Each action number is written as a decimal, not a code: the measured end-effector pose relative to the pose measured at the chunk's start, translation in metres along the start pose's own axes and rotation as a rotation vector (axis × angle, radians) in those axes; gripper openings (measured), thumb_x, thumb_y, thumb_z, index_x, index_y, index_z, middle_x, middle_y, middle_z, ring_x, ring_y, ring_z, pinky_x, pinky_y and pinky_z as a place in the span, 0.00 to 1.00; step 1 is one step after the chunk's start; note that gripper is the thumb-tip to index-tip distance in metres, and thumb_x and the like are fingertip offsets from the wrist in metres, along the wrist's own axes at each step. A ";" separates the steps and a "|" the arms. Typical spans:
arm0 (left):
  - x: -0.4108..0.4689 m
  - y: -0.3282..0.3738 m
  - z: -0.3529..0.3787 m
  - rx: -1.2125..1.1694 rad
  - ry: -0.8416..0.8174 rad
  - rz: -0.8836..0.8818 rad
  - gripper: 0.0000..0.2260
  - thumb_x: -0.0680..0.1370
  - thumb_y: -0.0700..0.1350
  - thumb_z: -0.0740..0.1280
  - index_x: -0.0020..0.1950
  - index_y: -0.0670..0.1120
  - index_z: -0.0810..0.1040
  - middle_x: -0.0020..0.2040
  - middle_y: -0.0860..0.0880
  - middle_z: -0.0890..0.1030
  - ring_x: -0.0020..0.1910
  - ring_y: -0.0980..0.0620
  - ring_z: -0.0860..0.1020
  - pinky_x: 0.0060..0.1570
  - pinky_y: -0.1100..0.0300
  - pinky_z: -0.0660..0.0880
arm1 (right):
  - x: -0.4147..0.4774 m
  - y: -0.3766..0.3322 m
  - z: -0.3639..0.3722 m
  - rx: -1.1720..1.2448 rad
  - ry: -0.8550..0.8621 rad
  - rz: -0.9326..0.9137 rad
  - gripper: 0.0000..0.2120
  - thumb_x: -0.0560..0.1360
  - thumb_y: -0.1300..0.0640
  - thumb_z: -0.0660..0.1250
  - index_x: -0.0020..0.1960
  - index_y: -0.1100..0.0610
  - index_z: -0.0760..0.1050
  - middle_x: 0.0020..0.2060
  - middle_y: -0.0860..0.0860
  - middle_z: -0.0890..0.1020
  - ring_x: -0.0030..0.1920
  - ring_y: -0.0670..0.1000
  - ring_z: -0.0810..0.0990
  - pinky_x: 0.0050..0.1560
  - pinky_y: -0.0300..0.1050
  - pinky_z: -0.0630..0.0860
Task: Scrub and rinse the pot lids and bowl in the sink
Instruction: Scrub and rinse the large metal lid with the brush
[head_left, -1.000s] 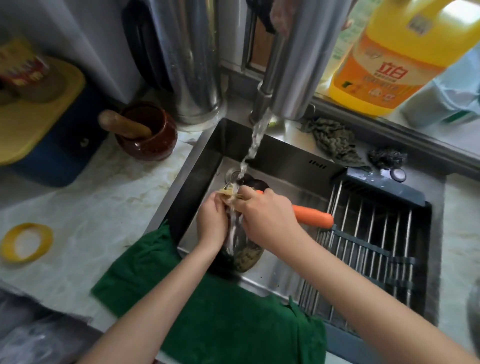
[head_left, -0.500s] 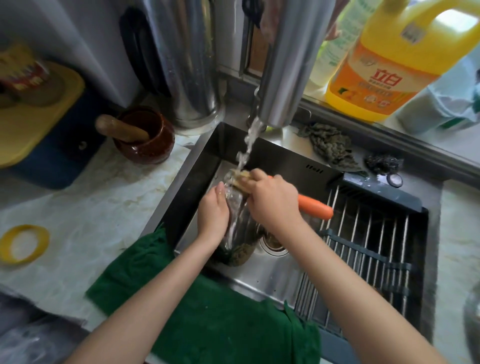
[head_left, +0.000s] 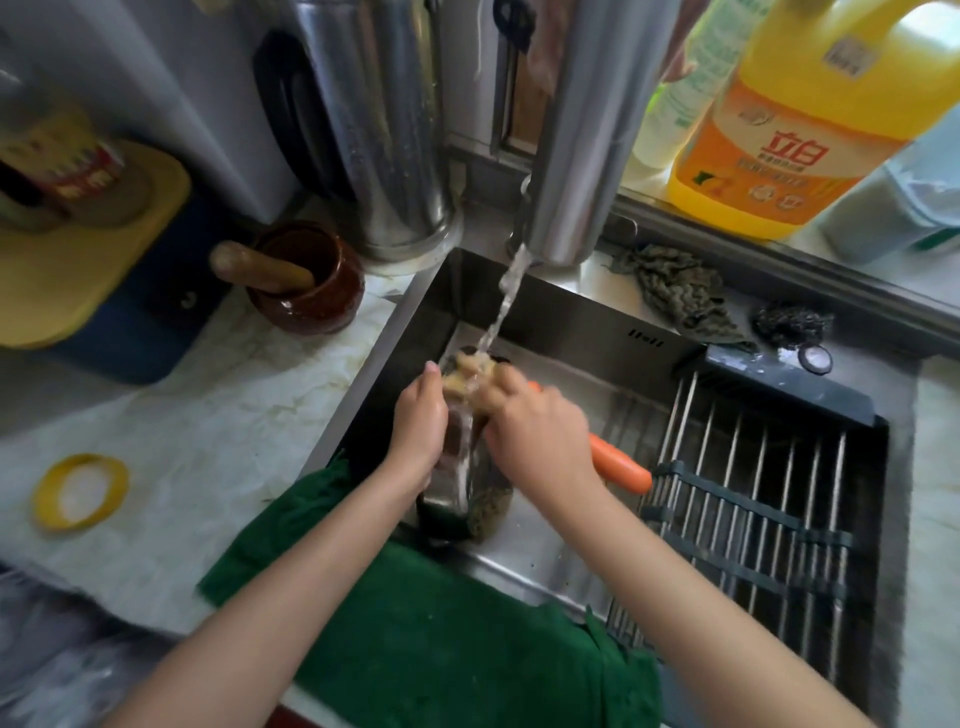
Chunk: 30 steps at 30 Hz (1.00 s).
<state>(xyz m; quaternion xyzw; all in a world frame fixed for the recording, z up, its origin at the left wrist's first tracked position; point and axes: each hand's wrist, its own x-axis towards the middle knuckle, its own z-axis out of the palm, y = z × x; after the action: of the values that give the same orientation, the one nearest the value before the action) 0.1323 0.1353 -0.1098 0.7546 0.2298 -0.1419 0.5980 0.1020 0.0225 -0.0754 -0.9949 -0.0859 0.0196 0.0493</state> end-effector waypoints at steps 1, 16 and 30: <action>-0.001 -0.001 0.001 -0.012 -0.009 -0.013 0.21 0.83 0.53 0.51 0.52 0.41 0.79 0.48 0.41 0.82 0.49 0.46 0.79 0.53 0.52 0.74 | 0.009 0.005 0.001 0.021 0.005 0.089 0.21 0.66 0.57 0.72 0.59 0.48 0.79 0.49 0.49 0.79 0.33 0.58 0.78 0.27 0.41 0.60; 0.009 0.006 -0.001 -0.062 -0.026 -0.172 0.10 0.82 0.42 0.55 0.46 0.42 0.72 0.41 0.45 0.75 0.39 0.49 0.74 0.41 0.56 0.72 | -0.072 -0.026 0.020 0.267 -0.003 0.066 0.26 0.66 0.56 0.68 0.64 0.45 0.73 0.62 0.47 0.76 0.32 0.54 0.76 0.23 0.44 0.71; 0.019 0.008 0.002 -0.131 0.069 -0.301 0.13 0.83 0.45 0.52 0.60 0.38 0.68 0.52 0.43 0.75 0.51 0.45 0.74 0.48 0.51 0.76 | -0.071 0.001 0.045 0.656 -0.148 0.482 0.26 0.77 0.51 0.58 0.74 0.38 0.60 0.69 0.42 0.68 0.51 0.51 0.80 0.50 0.50 0.78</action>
<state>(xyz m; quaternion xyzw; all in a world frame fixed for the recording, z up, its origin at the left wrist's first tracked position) 0.1528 0.1354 -0.1126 0.6754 0.3693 -0.1886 0.6098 0.0304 0.0135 -0.1177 -0.9139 0.1568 0.1284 0.3517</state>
